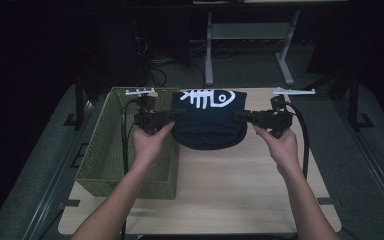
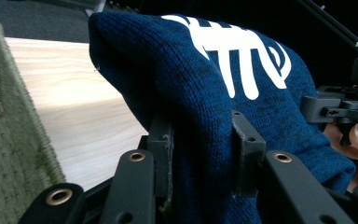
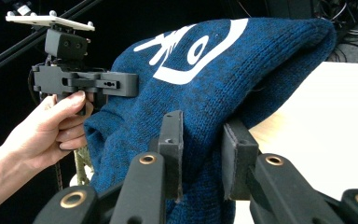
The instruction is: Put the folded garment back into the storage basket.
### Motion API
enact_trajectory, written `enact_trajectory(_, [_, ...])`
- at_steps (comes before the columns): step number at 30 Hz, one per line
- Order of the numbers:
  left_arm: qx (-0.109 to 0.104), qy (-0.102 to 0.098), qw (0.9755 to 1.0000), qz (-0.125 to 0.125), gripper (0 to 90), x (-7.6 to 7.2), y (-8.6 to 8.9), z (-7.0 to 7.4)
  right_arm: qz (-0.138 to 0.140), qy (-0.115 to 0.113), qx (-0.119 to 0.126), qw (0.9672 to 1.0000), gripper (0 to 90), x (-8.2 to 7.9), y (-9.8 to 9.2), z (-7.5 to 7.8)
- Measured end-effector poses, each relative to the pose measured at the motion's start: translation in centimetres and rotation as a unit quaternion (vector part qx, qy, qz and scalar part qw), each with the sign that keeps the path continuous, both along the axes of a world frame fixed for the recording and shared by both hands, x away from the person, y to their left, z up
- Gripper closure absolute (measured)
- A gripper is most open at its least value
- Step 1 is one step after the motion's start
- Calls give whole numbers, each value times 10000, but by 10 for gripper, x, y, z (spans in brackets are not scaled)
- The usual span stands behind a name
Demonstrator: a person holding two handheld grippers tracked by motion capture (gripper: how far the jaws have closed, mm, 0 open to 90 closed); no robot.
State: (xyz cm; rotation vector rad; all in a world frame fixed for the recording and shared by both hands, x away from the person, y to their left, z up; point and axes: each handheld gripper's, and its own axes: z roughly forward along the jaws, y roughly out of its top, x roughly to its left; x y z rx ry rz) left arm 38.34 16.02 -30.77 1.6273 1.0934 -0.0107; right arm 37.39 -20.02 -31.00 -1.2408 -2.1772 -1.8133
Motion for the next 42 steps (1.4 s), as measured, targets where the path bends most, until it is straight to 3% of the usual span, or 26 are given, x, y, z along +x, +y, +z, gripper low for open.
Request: enact_trajectory(42, [-30,13,9994,339,651,-4,66,7,346,83,92,9993,724,24,66,2])
